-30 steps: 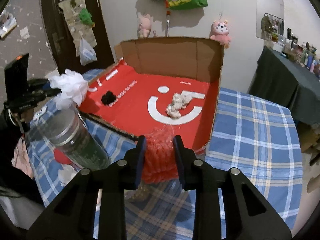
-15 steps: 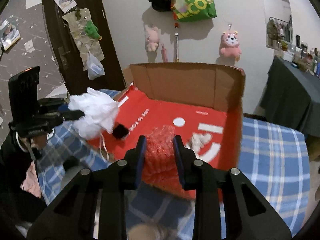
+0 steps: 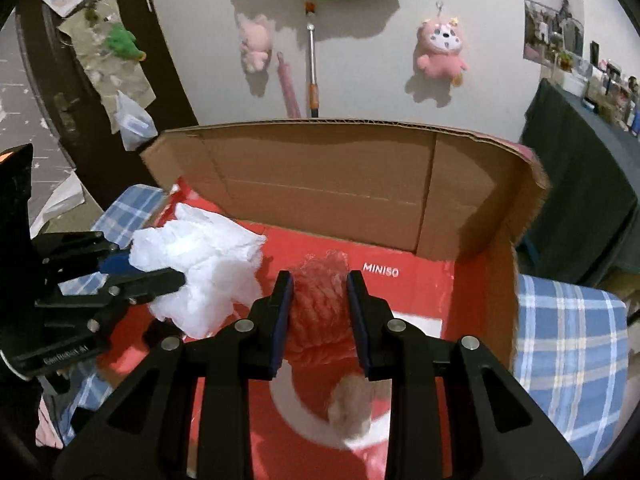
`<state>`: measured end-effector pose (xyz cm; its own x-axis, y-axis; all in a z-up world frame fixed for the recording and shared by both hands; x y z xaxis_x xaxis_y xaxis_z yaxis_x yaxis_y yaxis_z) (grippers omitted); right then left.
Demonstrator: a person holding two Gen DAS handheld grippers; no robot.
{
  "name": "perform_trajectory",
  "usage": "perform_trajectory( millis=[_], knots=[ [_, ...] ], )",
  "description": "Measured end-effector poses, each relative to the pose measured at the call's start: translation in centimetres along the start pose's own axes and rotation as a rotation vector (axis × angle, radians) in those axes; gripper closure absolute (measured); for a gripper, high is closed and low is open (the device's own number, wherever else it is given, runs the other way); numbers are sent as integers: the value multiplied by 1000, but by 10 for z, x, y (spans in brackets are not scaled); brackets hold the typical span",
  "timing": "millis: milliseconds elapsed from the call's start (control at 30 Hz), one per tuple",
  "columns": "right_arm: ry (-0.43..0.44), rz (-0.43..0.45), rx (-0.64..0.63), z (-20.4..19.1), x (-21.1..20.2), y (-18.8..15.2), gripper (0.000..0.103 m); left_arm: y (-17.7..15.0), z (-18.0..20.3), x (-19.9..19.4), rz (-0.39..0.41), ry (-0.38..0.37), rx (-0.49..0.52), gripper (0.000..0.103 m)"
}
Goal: Organize soft objects
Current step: 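Release the red sponge from the right tool while the left tool drops the white pouf into the box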
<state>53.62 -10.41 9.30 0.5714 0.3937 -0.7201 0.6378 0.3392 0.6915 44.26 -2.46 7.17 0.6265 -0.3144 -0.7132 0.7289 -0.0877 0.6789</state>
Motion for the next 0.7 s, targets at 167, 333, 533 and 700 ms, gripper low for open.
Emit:
perform_trajectory(
  millis=[167, 333, 533, 700],
  knots=[
    [-26, -39, 12, 11, 30, 10, 77, 12, -10, 31, -8, 23, -32, 83],
    [-65, -78, 6, 21, 57, 8, 75, 13, -21, 58, -45, 35, -84, 81],
    [-68, -103, 12, 26, 64, -4, 72, 3, -22, 67, -57, 59, -81, 73],
    [-73, -132, 23, 28, 62, -8, 66, 7, -23, 66, -60, 62, -81, 67]
  ],
)
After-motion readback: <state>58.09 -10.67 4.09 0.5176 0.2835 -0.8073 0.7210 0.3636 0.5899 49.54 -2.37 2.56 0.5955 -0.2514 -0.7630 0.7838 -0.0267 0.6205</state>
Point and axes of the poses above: each gripper's, at about its wrist camera, not at the fingertips, and x roughly the way its jaws point, z to its right, y to its top, the point moved 9 cm from there along x, roughly the way its jaws point, and after that the axes turned 10 degrees about -x, right-handed, at the moved point
